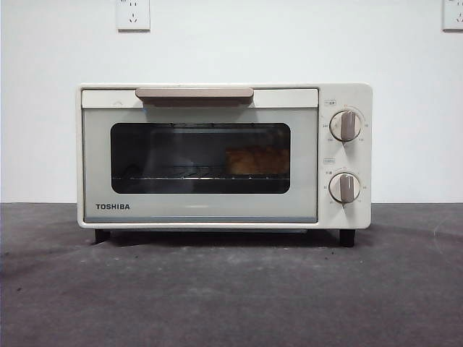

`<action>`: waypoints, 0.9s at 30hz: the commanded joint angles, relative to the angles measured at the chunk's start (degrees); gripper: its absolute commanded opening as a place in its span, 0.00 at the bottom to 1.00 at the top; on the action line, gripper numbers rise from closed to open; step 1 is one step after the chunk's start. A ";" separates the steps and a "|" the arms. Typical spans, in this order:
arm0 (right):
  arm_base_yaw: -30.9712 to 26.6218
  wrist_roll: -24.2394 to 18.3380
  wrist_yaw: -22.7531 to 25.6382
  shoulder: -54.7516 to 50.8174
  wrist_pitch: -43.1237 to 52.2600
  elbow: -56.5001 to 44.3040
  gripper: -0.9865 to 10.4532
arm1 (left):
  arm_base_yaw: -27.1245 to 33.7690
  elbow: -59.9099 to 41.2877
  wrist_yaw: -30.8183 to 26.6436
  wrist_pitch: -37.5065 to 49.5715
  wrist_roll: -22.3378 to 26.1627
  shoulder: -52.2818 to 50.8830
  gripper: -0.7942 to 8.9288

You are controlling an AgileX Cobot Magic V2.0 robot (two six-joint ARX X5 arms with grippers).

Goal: The left arm flap open the oven, the right arm pick bread and place it into oven, the left arm flap close the oven

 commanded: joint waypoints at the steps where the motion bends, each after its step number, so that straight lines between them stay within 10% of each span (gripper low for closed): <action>1: 0.33 -0.22 0.04 0.33 0.68 1.05 0.10 | -0.07 -6.75 -6.38 8.52 -0.85 -2.47 0.09; 9: 0.33 -0.22 0.04 0.33 0.81 1.05 0.10 | -0.17 -17.42 -18.69 13.27 -2.97 -5.90 0.09; 27: 0.33 -0.22 0.04 0.33 0.81 1.05 0.10 | -0.87 -20.02 -26.38 11.17 -2.97 -8.09 0.09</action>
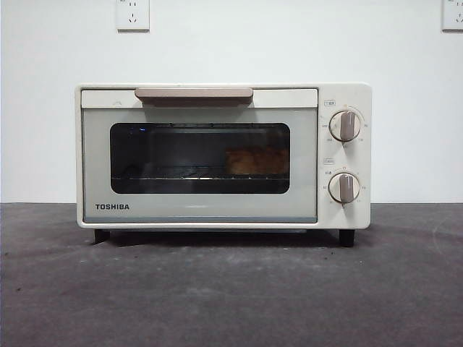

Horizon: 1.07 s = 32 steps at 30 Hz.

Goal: The left arm flap open the oven, the right arm pick bread and place it into oven, the left arm flap close the oven

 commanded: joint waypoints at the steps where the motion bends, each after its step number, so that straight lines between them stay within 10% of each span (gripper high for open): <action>1: 0.33 -0.22 0.04 0.33 0.59 1.05 0.10 | -0.11 -1.18 -0.33 -0.26 0.02 -0.11 0.09; 32: -2.67 -0.31 0.98 0.09 0.66 0.72 0.10 | -0.11 -1.18 -0.33 -0.26 0.02 -0.11 0.09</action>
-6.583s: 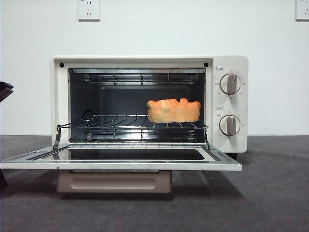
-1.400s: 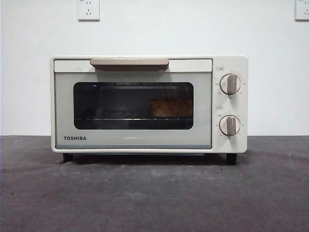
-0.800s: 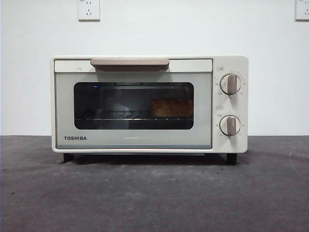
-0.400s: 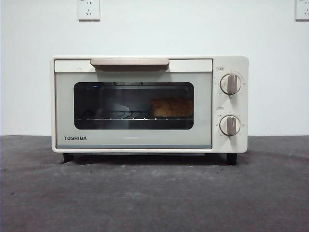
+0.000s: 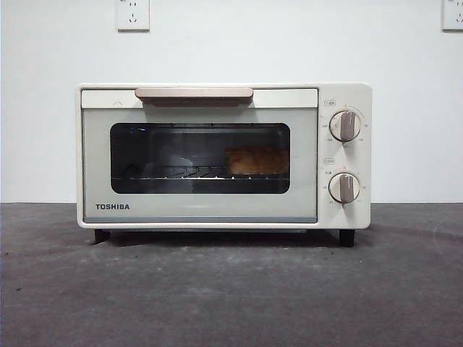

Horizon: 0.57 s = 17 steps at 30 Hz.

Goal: The left arm flap open the oven, the right arm pick bread and place it into oven, the left arm flap close the oven

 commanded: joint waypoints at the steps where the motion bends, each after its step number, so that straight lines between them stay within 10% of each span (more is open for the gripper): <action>1: -2.43 -0.31 0.52 0.11 1.14 0.39 0.10 | -0.11 -1.18 -0.33 -0.26 0.02 -0.11 0.09; 17: -32.41 -6.03 0.42 -9.73 40.44 -38.51 0.10 | -0.11 -1.18 -0.33 -0.26 0.02 -0.11 0.09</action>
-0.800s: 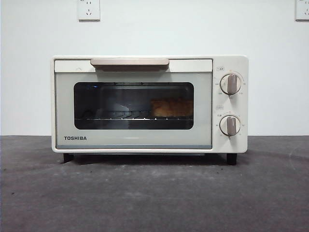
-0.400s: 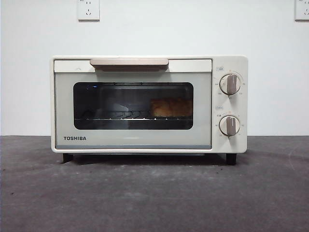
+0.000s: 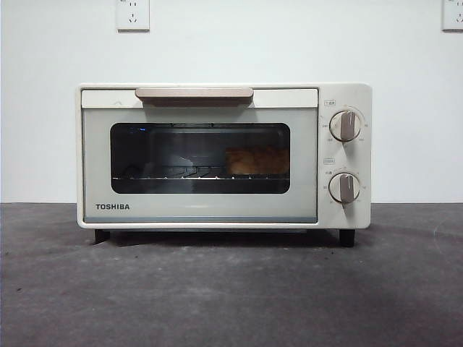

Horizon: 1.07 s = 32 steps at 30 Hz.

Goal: The left arm flap open the oven, the right arm pick bread and place it into oven, the left arm flap close the oven

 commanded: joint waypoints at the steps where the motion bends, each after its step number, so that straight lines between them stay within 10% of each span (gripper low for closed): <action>1: -3.37 -1.42 -0.15 -1.77 0.66 -5.68 0.10 | -0.11 -1.18 -0.31 -0.26 0.02 -0.11 0.09; 32: -13.35 -5.84 -2.84 -13.88 -6.93 -20.37 0.10 | -0.09 -1.18 -0.31 -0.24 0.02 -0.11 0.09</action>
